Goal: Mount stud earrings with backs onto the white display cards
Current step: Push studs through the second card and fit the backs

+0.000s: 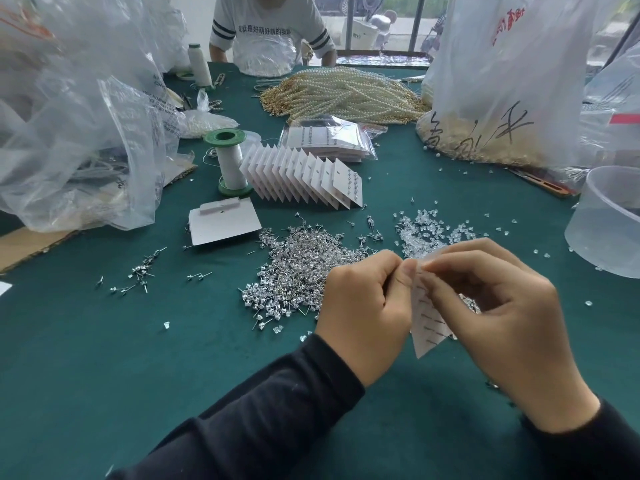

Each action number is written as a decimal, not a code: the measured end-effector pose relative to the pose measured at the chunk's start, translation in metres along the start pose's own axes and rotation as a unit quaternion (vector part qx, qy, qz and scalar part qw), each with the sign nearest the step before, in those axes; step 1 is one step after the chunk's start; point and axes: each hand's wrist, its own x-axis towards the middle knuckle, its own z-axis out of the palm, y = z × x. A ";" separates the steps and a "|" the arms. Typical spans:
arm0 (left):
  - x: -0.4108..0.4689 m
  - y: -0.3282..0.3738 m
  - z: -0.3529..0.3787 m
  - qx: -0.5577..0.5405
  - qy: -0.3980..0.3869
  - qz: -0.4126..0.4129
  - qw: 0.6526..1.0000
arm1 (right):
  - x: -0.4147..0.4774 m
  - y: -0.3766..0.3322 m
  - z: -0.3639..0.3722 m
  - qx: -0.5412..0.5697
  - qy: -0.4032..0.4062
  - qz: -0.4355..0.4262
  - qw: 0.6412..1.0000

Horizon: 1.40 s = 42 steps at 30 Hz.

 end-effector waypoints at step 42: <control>0.015 -0.002 -0.022 -0.301 -0.210 -0.228 0.902 | 0.015 0.027 -0.026 0.628 -0.089 0.364 0.682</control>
